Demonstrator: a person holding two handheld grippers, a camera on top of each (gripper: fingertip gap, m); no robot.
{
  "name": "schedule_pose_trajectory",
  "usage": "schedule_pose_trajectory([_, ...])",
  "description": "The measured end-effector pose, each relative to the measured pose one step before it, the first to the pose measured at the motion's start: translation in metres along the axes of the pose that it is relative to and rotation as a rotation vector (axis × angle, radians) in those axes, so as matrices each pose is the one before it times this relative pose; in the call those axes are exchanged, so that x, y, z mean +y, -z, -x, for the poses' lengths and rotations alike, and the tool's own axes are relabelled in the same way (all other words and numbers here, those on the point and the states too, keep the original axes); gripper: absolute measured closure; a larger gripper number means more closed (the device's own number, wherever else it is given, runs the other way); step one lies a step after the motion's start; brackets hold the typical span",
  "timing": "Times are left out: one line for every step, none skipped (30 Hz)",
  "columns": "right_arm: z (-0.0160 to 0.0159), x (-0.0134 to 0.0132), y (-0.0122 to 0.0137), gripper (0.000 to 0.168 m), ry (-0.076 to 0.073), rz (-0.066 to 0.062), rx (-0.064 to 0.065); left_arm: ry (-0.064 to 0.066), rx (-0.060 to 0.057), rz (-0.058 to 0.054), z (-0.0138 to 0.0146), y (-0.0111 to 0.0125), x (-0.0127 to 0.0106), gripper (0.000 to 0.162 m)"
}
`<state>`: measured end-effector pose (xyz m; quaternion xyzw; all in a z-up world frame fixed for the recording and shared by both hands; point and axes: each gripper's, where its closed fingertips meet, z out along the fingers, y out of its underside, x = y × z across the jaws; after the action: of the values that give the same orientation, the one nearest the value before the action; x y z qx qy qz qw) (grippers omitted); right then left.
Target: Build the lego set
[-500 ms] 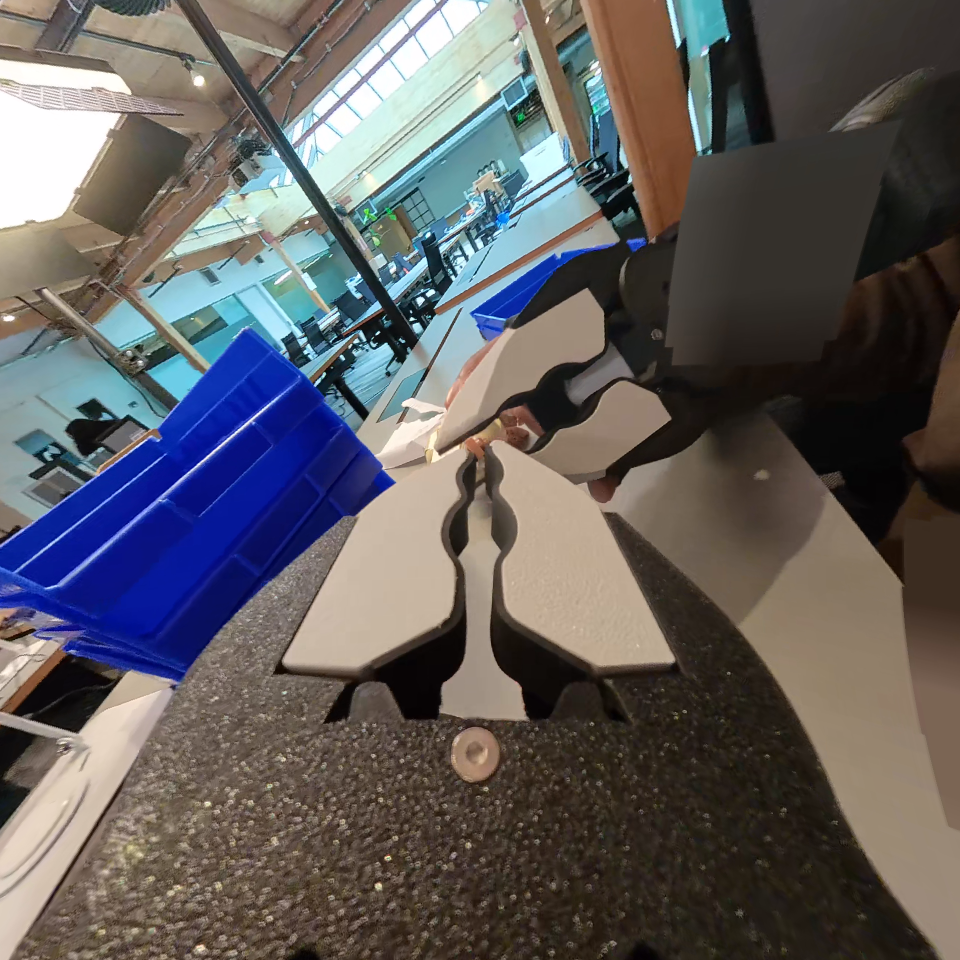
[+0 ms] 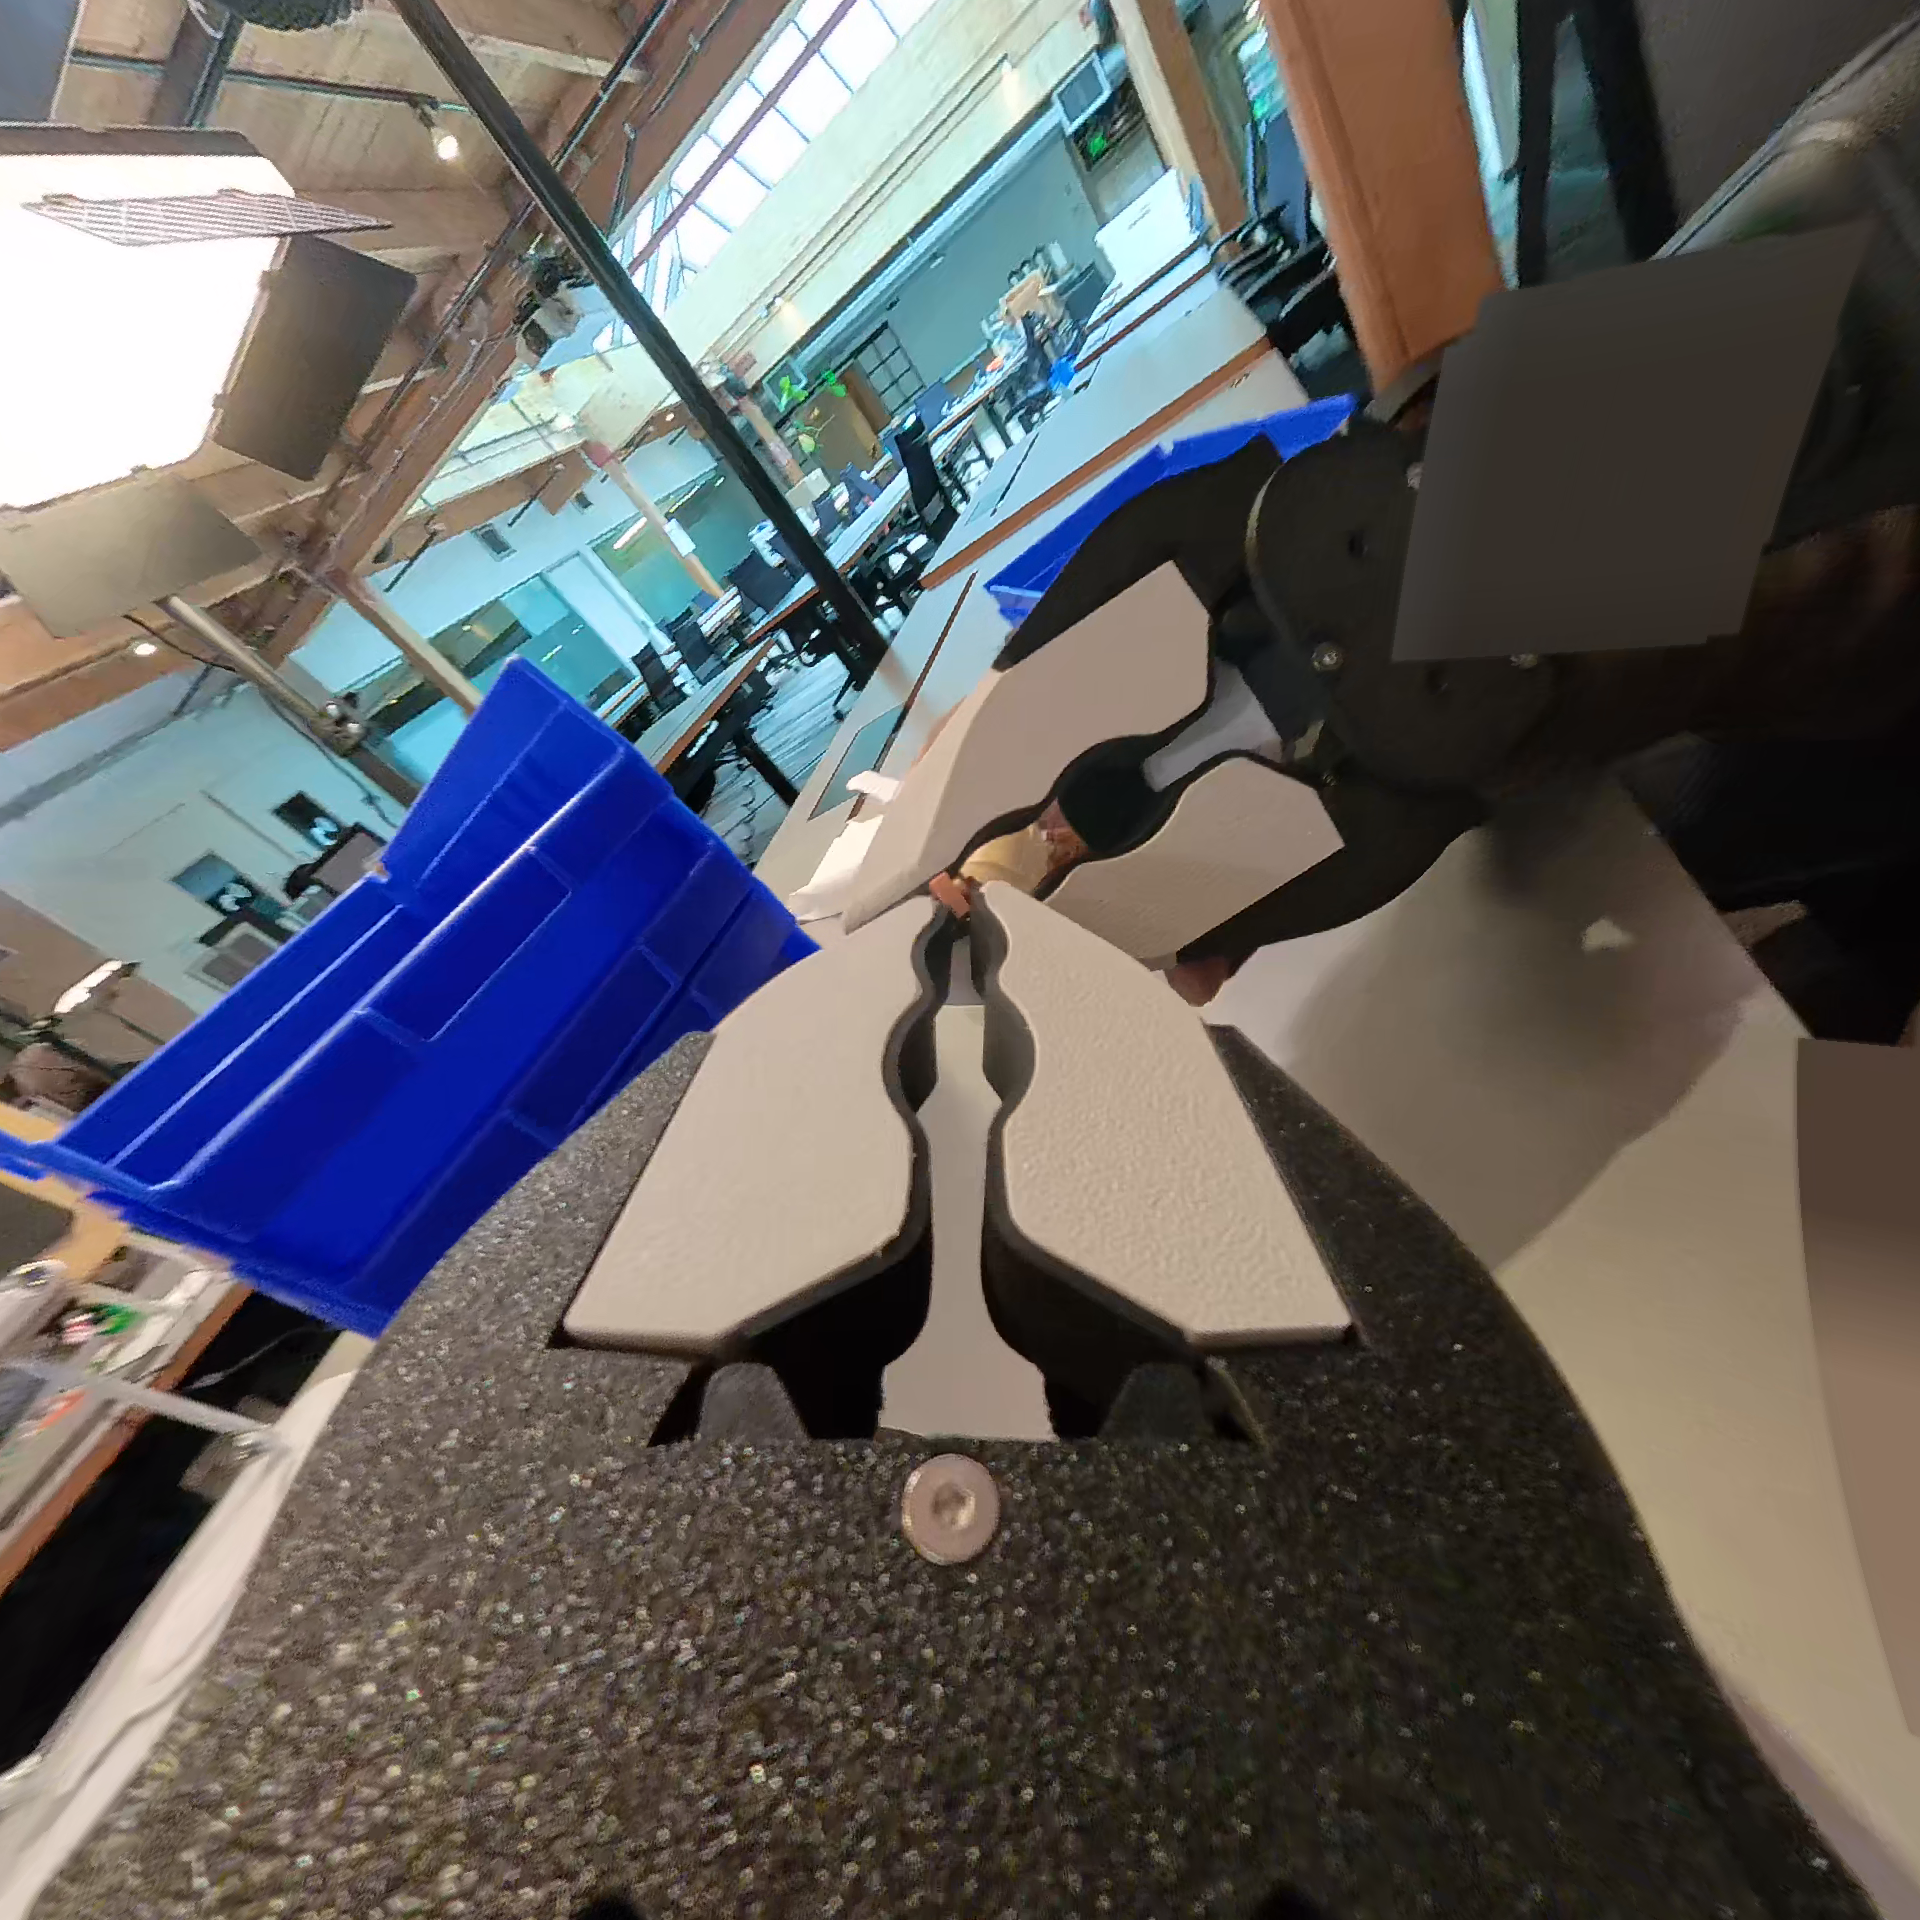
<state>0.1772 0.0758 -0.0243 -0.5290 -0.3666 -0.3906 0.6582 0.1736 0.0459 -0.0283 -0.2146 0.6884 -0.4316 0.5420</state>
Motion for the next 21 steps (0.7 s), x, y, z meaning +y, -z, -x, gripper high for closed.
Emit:
schedule_pose_trajectory([-0.00035, -0.00126, 0.00033, 0.160, -0.0206, -0.0067, -0.0091, 0.0203, 0.0124, -0.0149, 0.00000, 0.00068, -0.00129, 0.159])
schedule_pose_trajectory([0.00012, -0.00130, 0.00049, 0.160, -0.0286, -0.0103, -0.0151, 0.0145, 0.0113, -0.0137, -0.00027, 0.00074, -0.00113, 0.159])
schedule_pose_trajectory([0.00081, -0.00161, 0.00062, 0.160, -0.0338, -0.0141, -0.0219, 0.0120, 0.0129, -0.0143, -0.00058, 0.00078, -0.00107, 0.159])
schedule_pose_trajectory([0.00111, -0.00137, 0.00050, 0.160, -0.0372, -0.0136, -0.0269, 0.0121, 0.0143, -0.0131, -0.00072, 0.00072, -0.00093, 0.159])
schedule_pose_trajectory([0.00162, -0.00077, 0.00043, 0.161, -0.0381, -0.0108, -0.0299, 0.0090, 0.0135, -0.0092, -0.00063, 0.00063, -0.00036, 0.159])
schedule_pose_trajectory([0.00180, -0.00063, 0.00016, 0.160, -0.0360, -0.0103, -0.0305, 0.0015, 0.0116, -0.0071, -0.00075, 0.00062, -0.00017, 0.159])
schedule_pose_trajectory([0.00213, -0.00027, 0.00013, 0.160, -0.0343, -0.0075, -0.0317, -0.0043, 0.0104, -0.0041, -0.00074, 0.00052, 0.00036, 0.159])
schedule_pose_trajectory([0.00249, -0.00018, 0.00018, 0.160, -0.0327, -0.0082, -0.0334, -0.0070, 0.0113, -0.0031, -0.00097, 0.00058, 0.00054, 0.159])
schedule_pose_trajectory([0.00264, -0.00034, 0.00035, 0.160, -0.0314, -0.0103, -0.0350, -0.0049, 0.0128, -0.0028, -0.00120, 0.00066, 0.00054, 0.159])
schedule_pose_trajectory([0.00245, -0.00028, 0.00033, 0.161, -0.0294, -0.0091, -0.0327, -0.0072, 0.0112, -0.0018, -0.00147, 0.00047, 0.00040, 0.160])
schedule_pose_trajectory([0.00232, 0.00020, 0.00029, 0.160, -0.0261, -0.0055, -0.0291, -0.0104, 0.0086, 0.0033, -0.00111, 0.00028, 0.00069, 0.160])
schedule_pose_trajectory([0.00221, -0.00043, 0.00047, 0.161, -0.0209, -0.0100, -0.0270, -0.0148, 0.0115, 0.0014, -0.00148, 0.00052, 0.00027, 0.160])
schedule_pose_trajectory([0.00146, -0.00046, 0.00042, 0.161, -0.0150, -0.0084, -0.0197, -0.0066, 0.0119, -0.0007, -0.00131, 0.00029, -0.00011, 0.160])
schedule_pose_trajectory([0.00027, -0.00027, 0.00020, 0.161, -0.0034, -0.0051, -0.0064, 0.0003, 0.0058, -0.0017, -0.00040, 0.00005, -0.00032, 0.160])
schedule_pose_trajectory([-0.00091, 0.00062, -0.00008, 0.160, 0.0121, 0.0024, 0.0088, 0.0055, -0.0004, 0.0008, 0.00036, -0.00028, 0.00006, 0.160])
schedule_pose_trajectory([-0.00191, 0.00192, -0.00044, 0.160, 0.0314, 0.0132, 0.0230, 0.0140, -0.0035, 0.0058, 0.00100, -0.00064, 0.00109, 0.160])
schedule_pose_trajectory([-0.00232, 0.00353, -0.00071, 0.161, 0.0549, 0.0253, 0.0359, 0.0306, -0.0014, 0.0106, 0.00139, -0.00107, 0.00240, 0.159])
schedule_pose_trajectory([-0.00233, 0.00452, -0.00089, 0.160, 0.0715, 0.0344, 0.0417, 0.0479, 0.0036, 0.0140, 0.00156, -0.00133, 0.00369, 0.159])
schedule_pose_trajectory([-0.00172, 0.00453, -0.00098, 0.160, 0.0749, 0.0367, 0.0404, 0.0601, 0.0106, 0.0156, 0.00112, -0.00123, 0.00394, 0.159])
schedule_pose_trajectory([-0.00104, 0.00356, -0.00073, 0.160, 0.0655, 0.0306, 0.0328, 0.0683, 0.0153, 0.0128, 0.00067, -0.00131, 0.00334, 0.158])
schedule_pose_trajectory([-0.00028, 0.00207, -0.00059, 0.160, 0.0450, 0.0193, 0.0223, 0.0611, 0.0124, 0.0056, 0.00087, -0.00077, 0.00182, 0.157])
